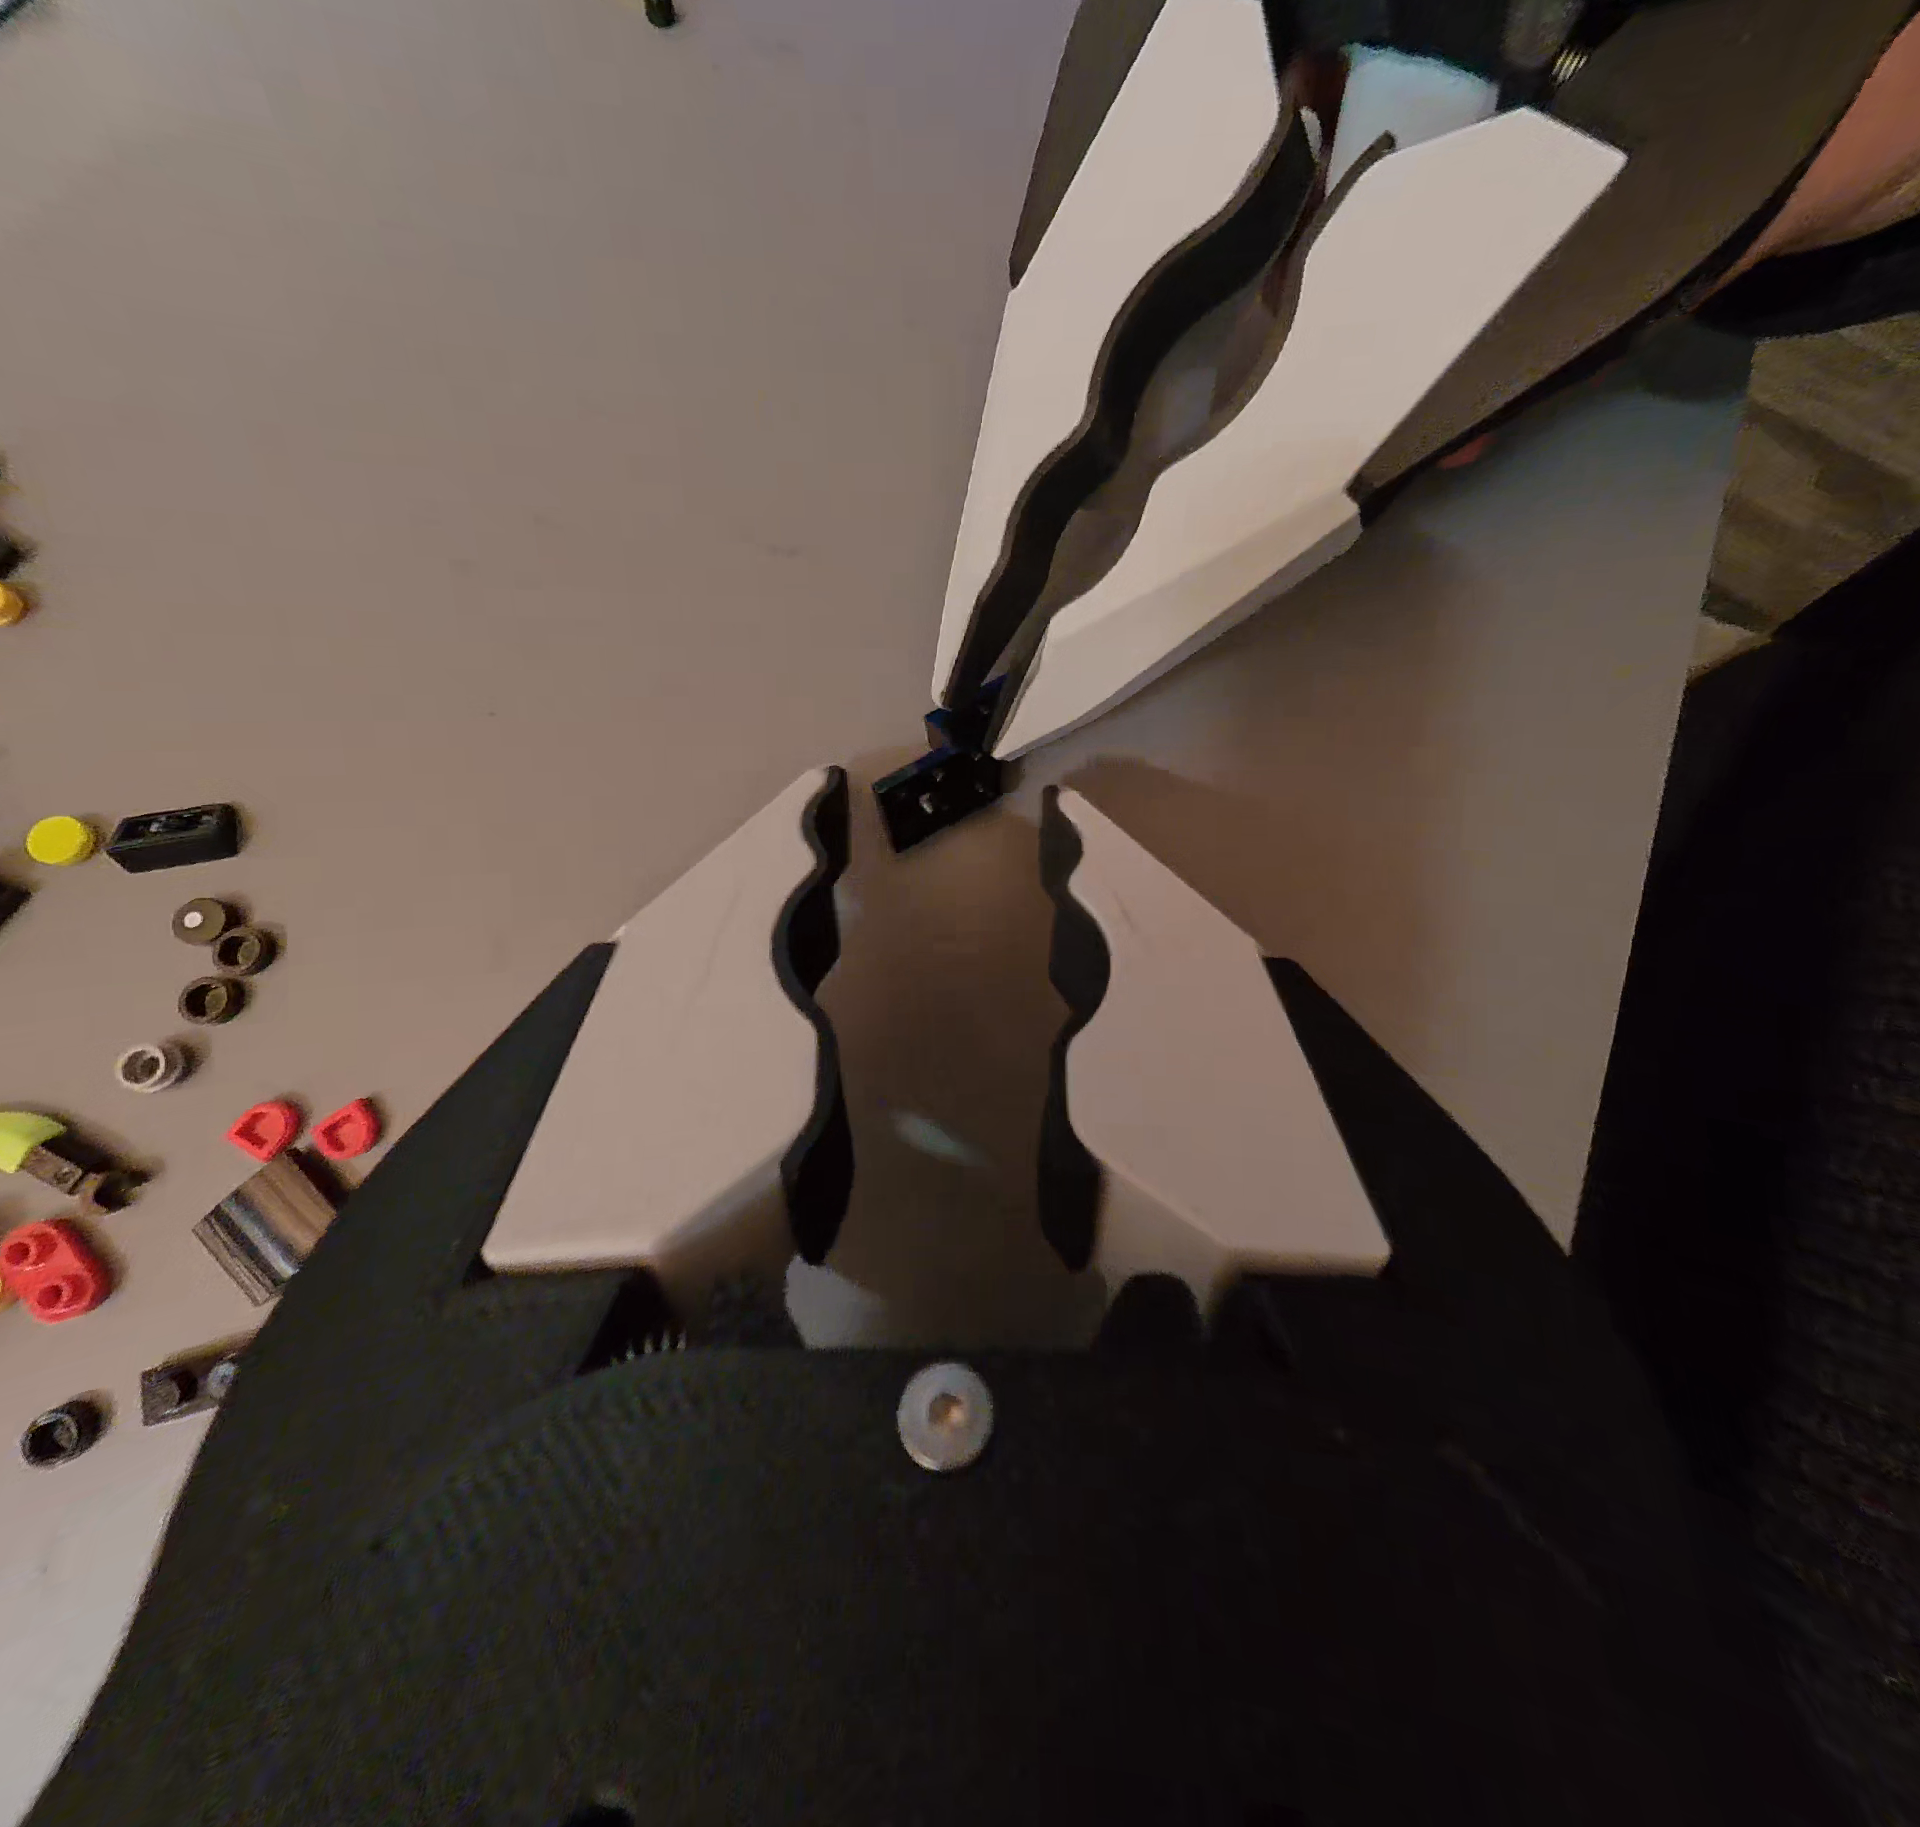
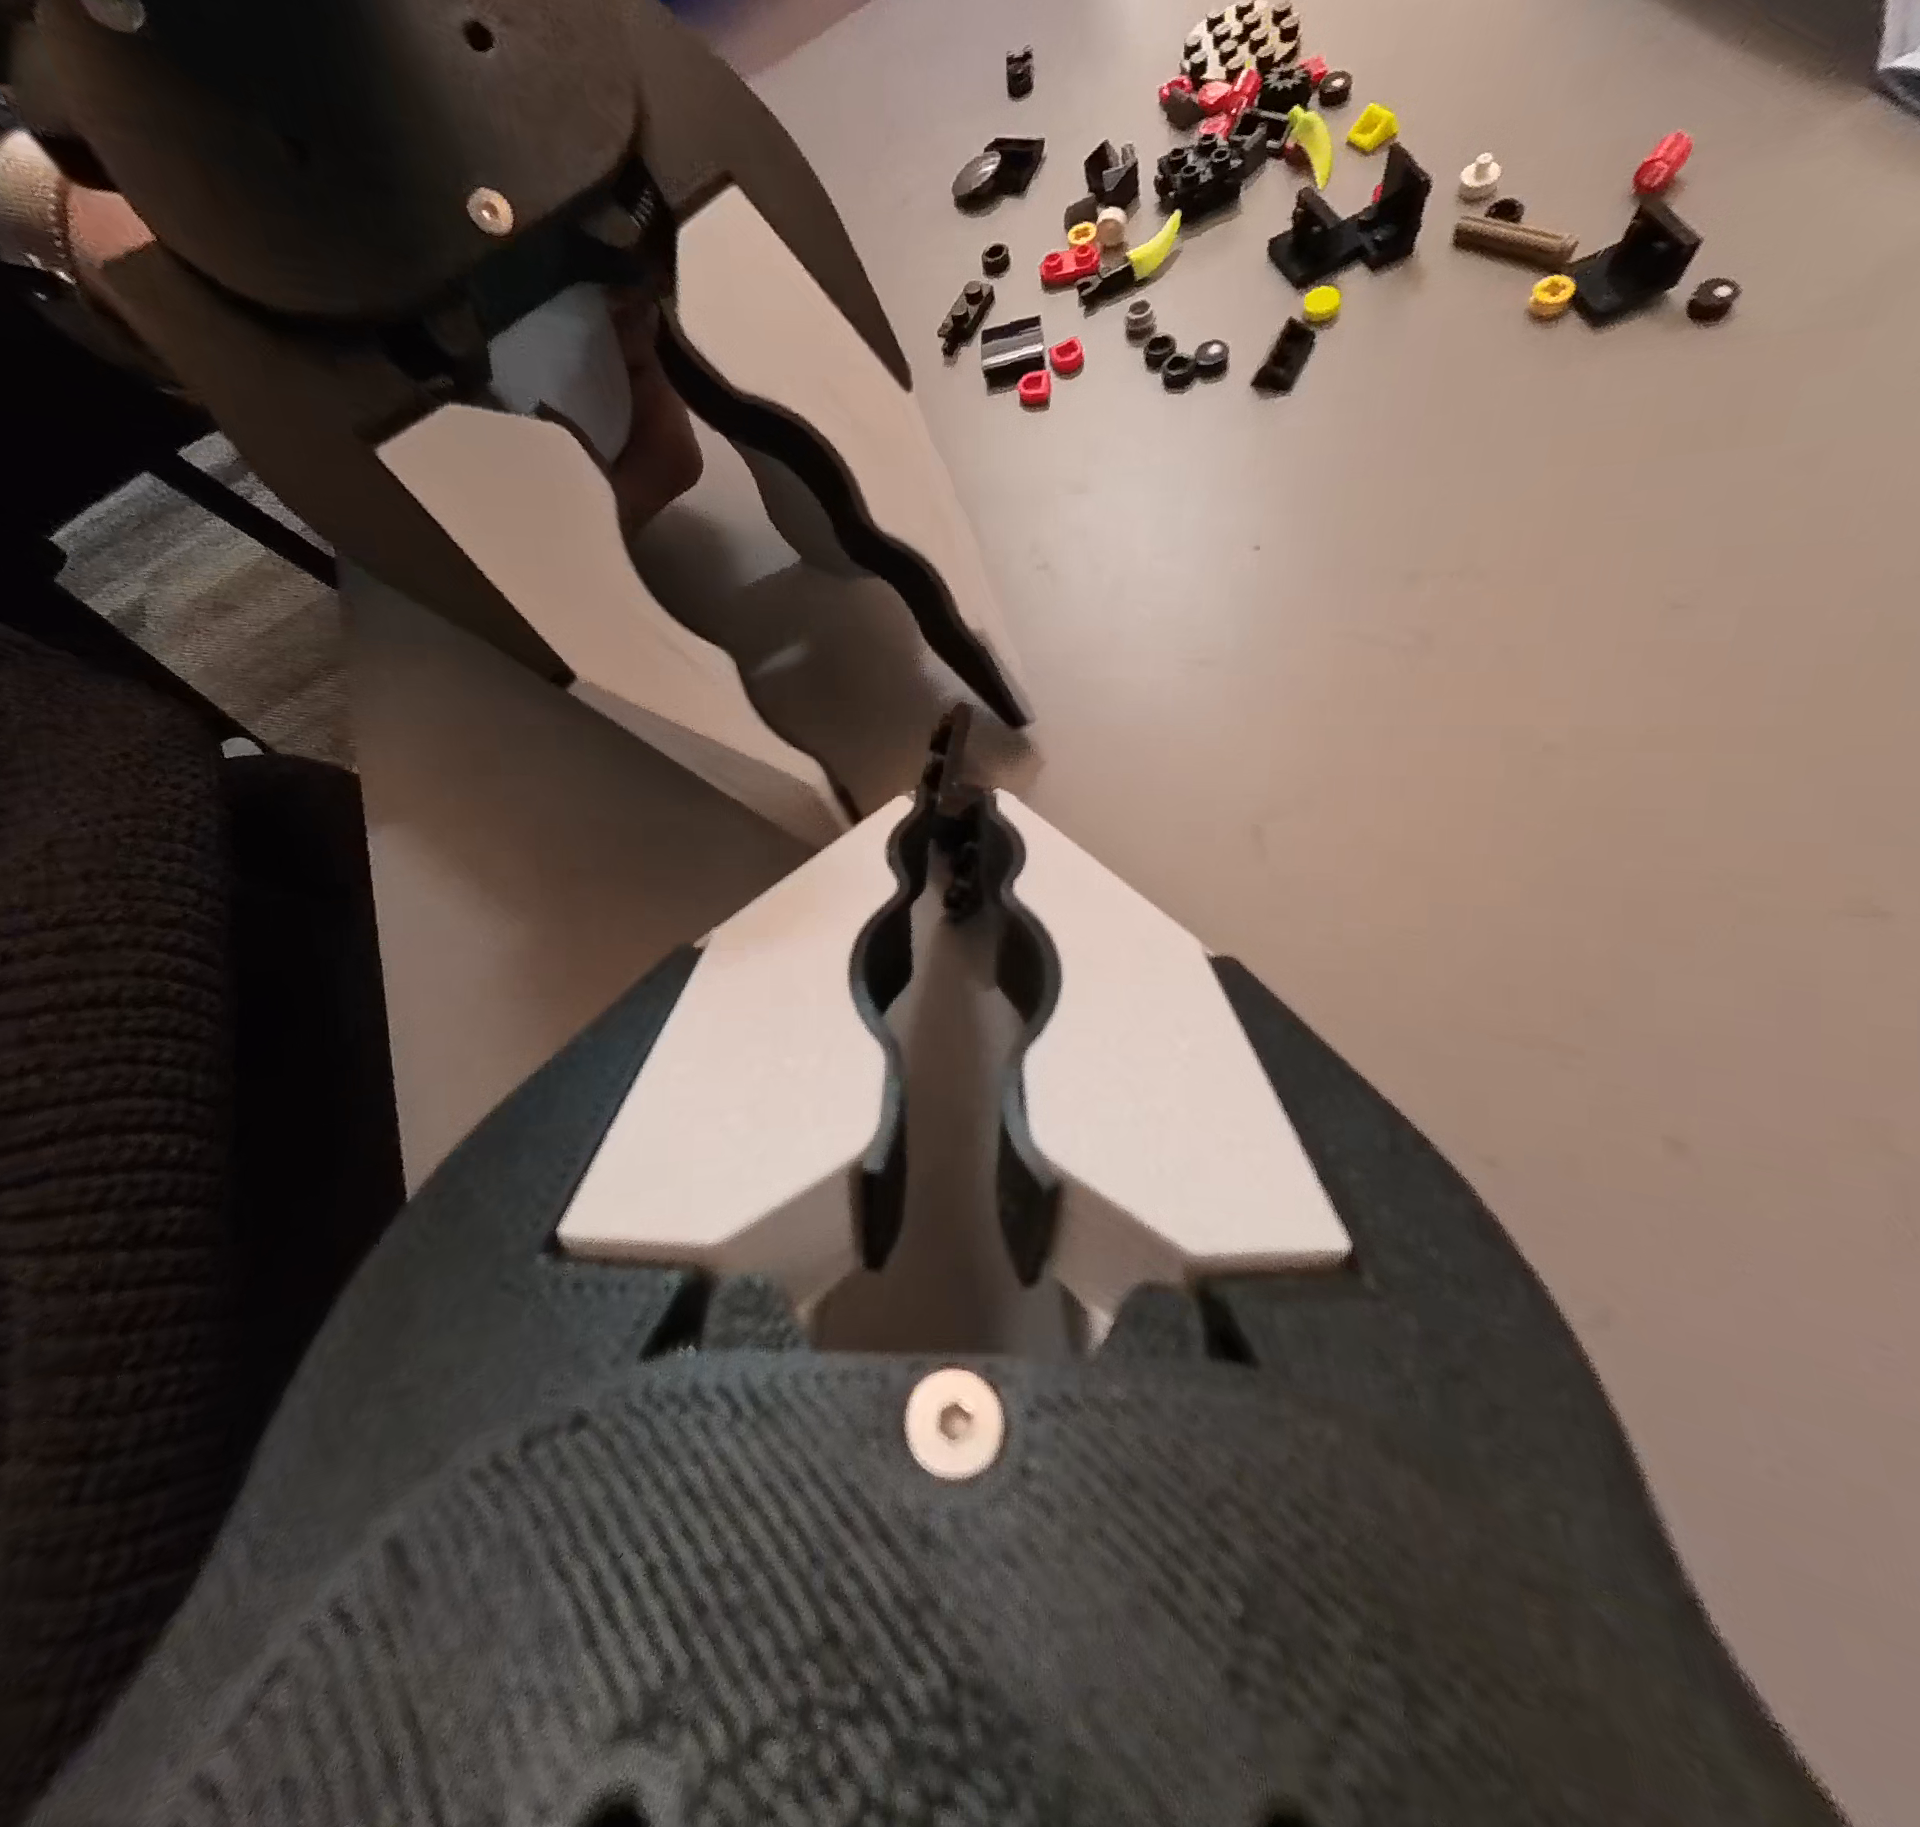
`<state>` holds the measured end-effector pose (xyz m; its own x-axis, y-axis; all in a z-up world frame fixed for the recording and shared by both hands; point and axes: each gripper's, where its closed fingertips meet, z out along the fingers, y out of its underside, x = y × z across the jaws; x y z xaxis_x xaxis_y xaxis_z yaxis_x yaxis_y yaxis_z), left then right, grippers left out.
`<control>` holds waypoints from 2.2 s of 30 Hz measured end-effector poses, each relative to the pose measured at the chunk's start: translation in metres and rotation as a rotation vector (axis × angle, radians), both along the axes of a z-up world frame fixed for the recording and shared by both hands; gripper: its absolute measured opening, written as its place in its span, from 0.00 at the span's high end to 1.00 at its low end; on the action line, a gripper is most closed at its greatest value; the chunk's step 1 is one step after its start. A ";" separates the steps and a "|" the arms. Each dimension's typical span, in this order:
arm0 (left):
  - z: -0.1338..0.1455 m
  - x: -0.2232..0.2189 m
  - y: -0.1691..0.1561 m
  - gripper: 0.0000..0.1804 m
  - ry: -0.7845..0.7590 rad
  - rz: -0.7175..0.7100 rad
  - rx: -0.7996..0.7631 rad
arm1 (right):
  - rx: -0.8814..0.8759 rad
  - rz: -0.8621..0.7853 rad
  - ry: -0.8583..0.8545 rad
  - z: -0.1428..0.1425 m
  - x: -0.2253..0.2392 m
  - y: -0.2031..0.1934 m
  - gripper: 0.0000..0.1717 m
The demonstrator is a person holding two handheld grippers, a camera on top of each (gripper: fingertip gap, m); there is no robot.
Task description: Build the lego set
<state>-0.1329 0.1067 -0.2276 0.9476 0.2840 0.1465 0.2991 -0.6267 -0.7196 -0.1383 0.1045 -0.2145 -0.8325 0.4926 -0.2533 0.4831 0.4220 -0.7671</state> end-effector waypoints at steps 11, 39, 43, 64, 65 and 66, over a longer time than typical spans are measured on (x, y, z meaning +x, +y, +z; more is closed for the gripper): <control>0.031 -0.001 -0.004 0.99 0.007 -0.048 0.173 | -0.096 0.029 0.108 0.031 -0.006 0.008 0.87; 0.065 0.052 -0.011 0.99 -0.041 -0.406 0.360 | -0.082 0.381 0.302 0.045 0.044 -0.006 0.98; 0.059 0.058 -0.012 0.99 -0.043 -0.437 0.326 | -0.055 0.410 0.275 0.038 0.050 -0.007 0.98; 0.051 0.074 -0.020 0.98 -0.042 -0.525 0.256 | -0.031 0.399 0.029 0.029 0.064 -0.017 0.98; 0.051 0.074 -0.020 0.98 -0.036 -0.526 0.249 | -0.028 0.394 0.017 0.028 0.064 -0.017 0.98; 0.049 0.073 -0.020 0.98 -0.022 -0.527 0.238 | -0.021 0.386 0.010 0.027 0.063 -0.017 0.97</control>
